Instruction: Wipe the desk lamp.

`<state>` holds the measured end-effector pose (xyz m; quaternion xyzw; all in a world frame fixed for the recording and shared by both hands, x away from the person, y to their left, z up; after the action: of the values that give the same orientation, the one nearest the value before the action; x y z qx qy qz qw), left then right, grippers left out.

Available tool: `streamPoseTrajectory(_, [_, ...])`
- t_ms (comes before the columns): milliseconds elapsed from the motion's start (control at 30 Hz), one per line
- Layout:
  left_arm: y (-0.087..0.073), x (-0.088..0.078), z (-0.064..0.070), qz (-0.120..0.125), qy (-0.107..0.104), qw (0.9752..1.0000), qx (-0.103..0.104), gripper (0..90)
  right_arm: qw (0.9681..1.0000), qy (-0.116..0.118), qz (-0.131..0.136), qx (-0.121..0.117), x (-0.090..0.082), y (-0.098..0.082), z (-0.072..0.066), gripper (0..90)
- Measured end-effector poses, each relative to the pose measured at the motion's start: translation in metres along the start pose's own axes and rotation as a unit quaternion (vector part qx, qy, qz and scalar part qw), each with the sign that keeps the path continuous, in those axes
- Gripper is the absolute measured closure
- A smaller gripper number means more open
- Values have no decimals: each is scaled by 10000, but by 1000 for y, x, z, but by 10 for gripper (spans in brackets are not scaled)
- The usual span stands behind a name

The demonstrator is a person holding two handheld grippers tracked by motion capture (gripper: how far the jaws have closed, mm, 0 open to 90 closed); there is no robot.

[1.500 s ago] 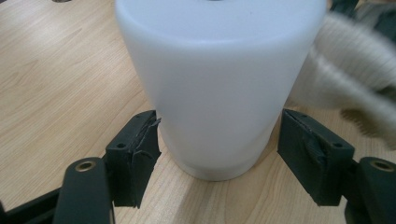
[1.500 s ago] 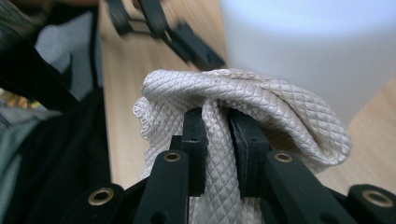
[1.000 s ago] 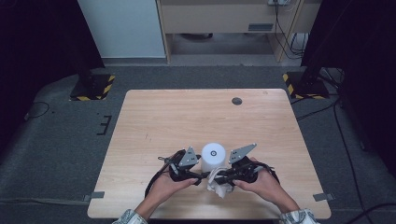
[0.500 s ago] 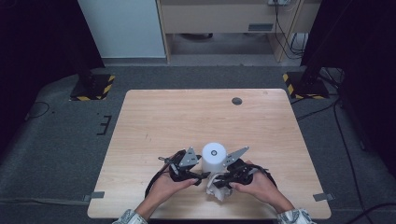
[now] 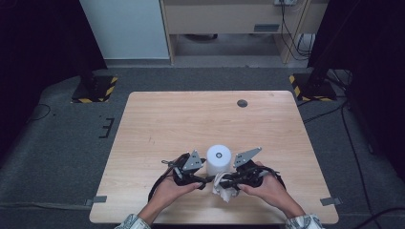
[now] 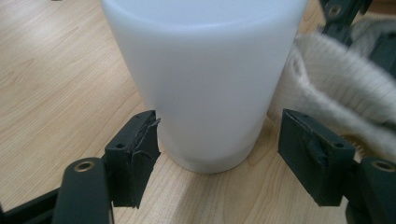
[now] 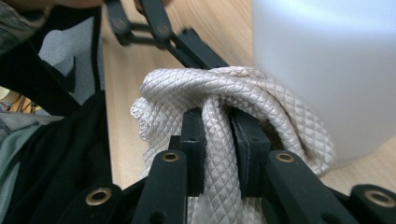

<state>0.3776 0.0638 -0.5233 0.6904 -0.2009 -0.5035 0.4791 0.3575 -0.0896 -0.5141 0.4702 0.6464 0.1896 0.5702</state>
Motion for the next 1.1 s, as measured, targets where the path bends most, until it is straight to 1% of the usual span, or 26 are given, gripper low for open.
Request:
streamPoseTrajectory(67, [0, 0, 0, 1, -4, 10000, -9, 284, 9999, 3, 91, -77, -6, 4, -1, 761])
streamPoseTrajectory(200, [-1, 0, 0, -18, -5, 10000, 0, 284, 9994, 0, 342, -68, -15, 11, -3, 762])
streamPoseTrajectory(267, [-1, 0, 0, -16, -5, 10000, 1, 284, 9992, -14, 393, -88, -17, 13, -3, 761])
streamPoseTrajectory(333, [-1, 0, 0, -12, -8, 10000, -2, 285, 9992, -20, 385, -87, -16, 12, -3, 762])
streamPoseTrajectory(433, [-1, 0, 0, -8, -14, 10000, -7, 284, 9996, -34, 279, -81, -11, 9, -2, 762])
streamPoseTrajectory(567, [0, -1, 0, -6, -12, 10000, 5, 284, 10000, -76, 22, -50, 0, -1, 1, 761])
streamPoseTrajectory(600, [0, -1, 0, -2, -11, 10000, 7, 284, 9999, -105, -74, -46, 3, -4, 2, 761])
streamPoseTrajectory(700, [0, -1, 0, 2, -8, 10000, 7, 284, 9996, -158, -243, 0, 8, -10, 6, 761])
streamPoseTrajectory(800, [0, -1, 0, 5, -6, 10000, 7, 283, 9994, -200, -289, 25, 10, -12, 9, 760])
streamPoseTrajectory(933, [0, -1, -1, 0, 5, 10000, -3, 281, 9995, -239, -200, 8, 5, -7, 7, 759])
streamPoseTrajectory(1000, [0, -2, -1, 0, 7, 10000, -10, 280, 9997, -252, -67, -32, 1, -3, 6, 758])
streamPoseTrajectory(1100, [-1, -2, -2, 6, 7, 10000, -28, 284, 9996, -239, 126, -28, -6, 4, 3, 758])
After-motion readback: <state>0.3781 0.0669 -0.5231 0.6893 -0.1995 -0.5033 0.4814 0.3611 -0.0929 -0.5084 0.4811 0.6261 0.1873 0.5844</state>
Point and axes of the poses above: each handheld gripper's, and its own axes: x roughly forward along the jaws, y roughly out of its top, z roughly to its right, the point moved 6 cm from there along x, roughly forward along the jaws, and after that the axes turned 7 degrees about z, right-handed, at the moved point
